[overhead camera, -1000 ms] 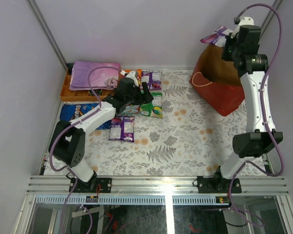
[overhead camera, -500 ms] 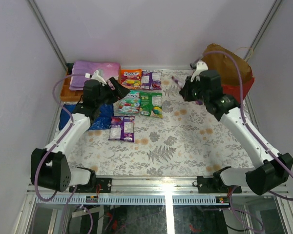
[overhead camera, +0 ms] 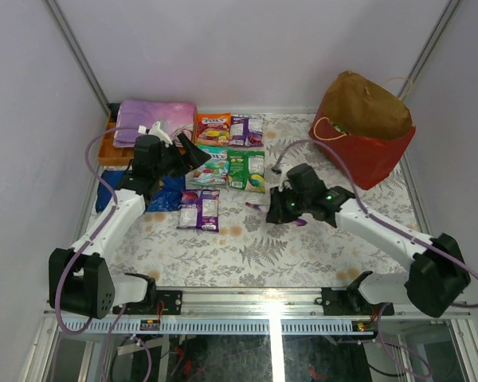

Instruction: Take the snacks out of the paper bag

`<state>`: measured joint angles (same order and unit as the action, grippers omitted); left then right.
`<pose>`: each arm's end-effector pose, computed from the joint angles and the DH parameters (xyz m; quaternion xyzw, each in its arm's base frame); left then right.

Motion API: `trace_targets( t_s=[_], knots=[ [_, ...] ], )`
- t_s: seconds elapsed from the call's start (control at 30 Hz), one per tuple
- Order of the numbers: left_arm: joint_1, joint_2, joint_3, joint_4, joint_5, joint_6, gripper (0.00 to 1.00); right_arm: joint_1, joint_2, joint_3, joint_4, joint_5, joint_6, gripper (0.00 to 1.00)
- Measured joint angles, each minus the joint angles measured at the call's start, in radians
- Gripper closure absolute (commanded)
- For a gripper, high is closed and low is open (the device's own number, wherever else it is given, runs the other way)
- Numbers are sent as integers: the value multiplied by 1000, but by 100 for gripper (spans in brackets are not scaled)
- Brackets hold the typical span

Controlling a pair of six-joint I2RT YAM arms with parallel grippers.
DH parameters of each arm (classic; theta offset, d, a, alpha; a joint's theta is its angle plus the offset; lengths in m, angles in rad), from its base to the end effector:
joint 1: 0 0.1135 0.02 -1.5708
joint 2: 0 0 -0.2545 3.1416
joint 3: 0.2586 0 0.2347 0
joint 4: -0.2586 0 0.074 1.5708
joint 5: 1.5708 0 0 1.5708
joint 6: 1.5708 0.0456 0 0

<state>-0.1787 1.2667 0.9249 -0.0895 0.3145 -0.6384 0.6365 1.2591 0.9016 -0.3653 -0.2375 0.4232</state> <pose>0.2773 -0.0644 0.2878 -0.1072 0.8290 -0.3327 0.4365 0.2061 0.1657 0.2543 -0.1448 0.8947 0.2996 0.2979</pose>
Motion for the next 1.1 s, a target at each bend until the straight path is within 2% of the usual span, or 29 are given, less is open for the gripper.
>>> trace_targets(
  t_s=[0.07, 0.1, 0.23, 0.3, 0.33, 0.4, 0.47, 0.53, 0.57, 0.6, 0.63, 0.67, 0.9, 1.1],
  knots=[
    [0, 0, 0, -7, 1, 5, 20, 54, 54, 0, 20, -50, 30, 9],
    [0, -1, -2, -11, 0, 7, 20, 70, 72, 1, 29, -74, 43, 1],
    [0, -8, -15, -43, -14, 27, 20, 86, 98, 22, 50, -150, 83, 1],
    [0, -12, -22, -59, -21, 39, 20, 86, 98, 89, 35, -169, 77, 2],
    [0, -14, -27, -64, -24, 42, 24, 86, 96, 124, 34, -174, 71, 9],
    [-12, -19, -43, -70, -28, 46, 35, 86, 76, 198, 53, -171, 52, 30],
    [-39, -21, -61, -69, -42, 45, 49, 85, 31, 211, 93, -155, 35, 64],
    [-111, -14, -84, -64, -56, 40, 69, 80, -10, 201, 117, -127, 25, 90],
    [-158, -3, -92, -57, -55, 39, 76, 74, -16, 195, 126, -118, 19, 99],
    [-206, 14, -100, -45, -52, 34, 84, 63, -16, 183, 143, -111, 23, 100],
    [-245, 35, -106, -26, -47, 30, 96, 50, -5, 162, 166, -105, 27, 100],
    [-278, 62, -114, 2, -29, 28, 100, 33, 10, 133, 193, -98, 33, 100],
    [-316, 306, -163, 259, 50, -48, 100, -123, 181, -132, 339, -87, 105, 100],
    [-345, 503, -109, 352, 74, -75, 100, -161, 293, -161, 408, -92, 115, 100]
  ],
)
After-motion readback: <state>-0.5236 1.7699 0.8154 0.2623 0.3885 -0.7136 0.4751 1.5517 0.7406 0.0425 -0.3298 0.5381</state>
